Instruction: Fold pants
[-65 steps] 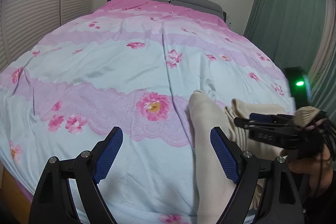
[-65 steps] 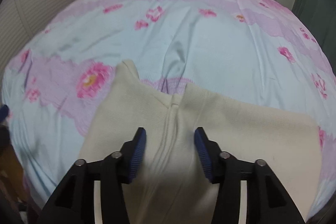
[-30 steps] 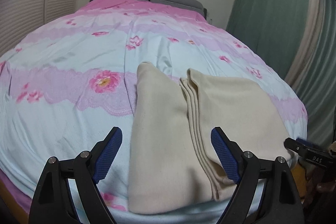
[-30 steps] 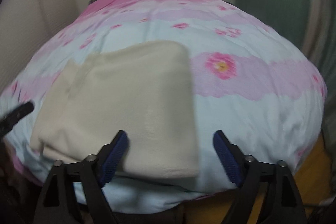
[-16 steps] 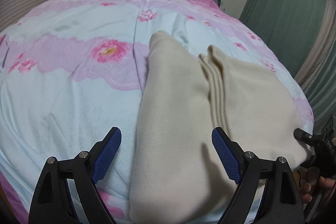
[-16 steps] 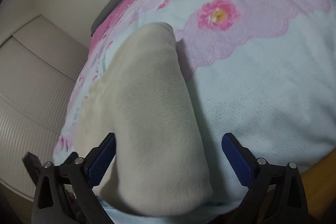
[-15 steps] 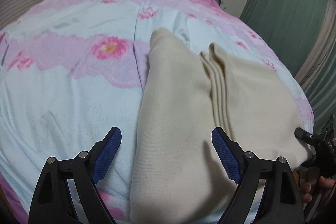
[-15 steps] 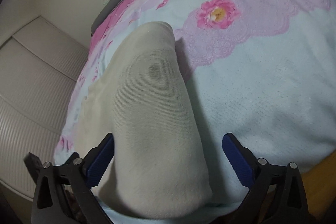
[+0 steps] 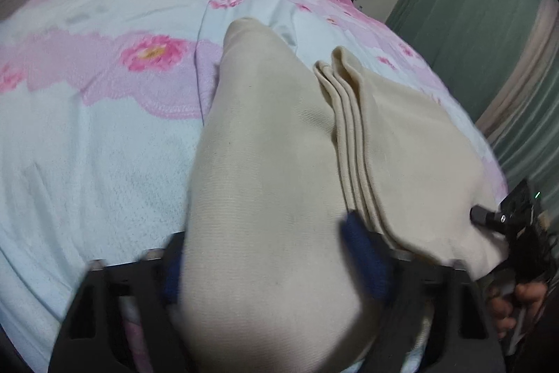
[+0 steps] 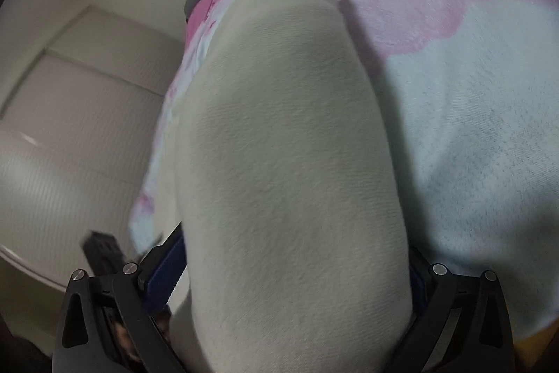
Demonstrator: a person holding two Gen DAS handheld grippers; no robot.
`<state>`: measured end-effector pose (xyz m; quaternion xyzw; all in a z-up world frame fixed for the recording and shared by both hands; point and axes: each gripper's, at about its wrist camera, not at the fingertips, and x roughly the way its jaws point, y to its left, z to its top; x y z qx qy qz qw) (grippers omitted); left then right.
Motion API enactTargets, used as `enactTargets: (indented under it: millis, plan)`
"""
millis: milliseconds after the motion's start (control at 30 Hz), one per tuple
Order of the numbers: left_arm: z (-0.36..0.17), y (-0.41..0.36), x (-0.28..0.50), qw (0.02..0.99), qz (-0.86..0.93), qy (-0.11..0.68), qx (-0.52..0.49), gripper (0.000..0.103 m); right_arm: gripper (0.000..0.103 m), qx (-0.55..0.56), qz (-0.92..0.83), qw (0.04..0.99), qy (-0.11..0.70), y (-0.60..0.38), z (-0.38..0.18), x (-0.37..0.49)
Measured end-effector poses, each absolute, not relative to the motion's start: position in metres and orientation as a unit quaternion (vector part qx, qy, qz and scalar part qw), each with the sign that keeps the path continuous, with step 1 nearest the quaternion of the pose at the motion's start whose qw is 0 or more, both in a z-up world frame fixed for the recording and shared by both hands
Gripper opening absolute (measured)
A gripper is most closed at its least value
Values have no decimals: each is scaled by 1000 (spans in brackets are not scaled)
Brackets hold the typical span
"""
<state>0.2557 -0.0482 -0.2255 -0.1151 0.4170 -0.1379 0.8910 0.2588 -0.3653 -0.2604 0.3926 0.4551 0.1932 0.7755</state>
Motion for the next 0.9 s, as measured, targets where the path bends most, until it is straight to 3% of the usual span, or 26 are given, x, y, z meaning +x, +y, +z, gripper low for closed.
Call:
enactTargets:
  millis: [33, 100, 200, 367, 900]
  plan:
    - [-224, -50, 255, 893, -142, 414, -108, 51, 97, 388, 193, 778, 455, -363, -258, 258]
    - [-220, -50, 253, 895, -146, 409, -103, 34, 75, 382, 194, 780, 455, -360, -253, 256]
    - [-214, -49, 252, 896, -147, 407, -102, 25, 50, 383, 194, 786, 446, -358, -246, 252]
    - [-197, -49, 247, 903, -151, 391, -91, 19, 43, 341, 182, 814, 433, -338, -217, 247]
    - [-123, -10, 234, 928, -152, 331, -83, 16, 39, 249, 218, 863, 382, -281, -126, 237]
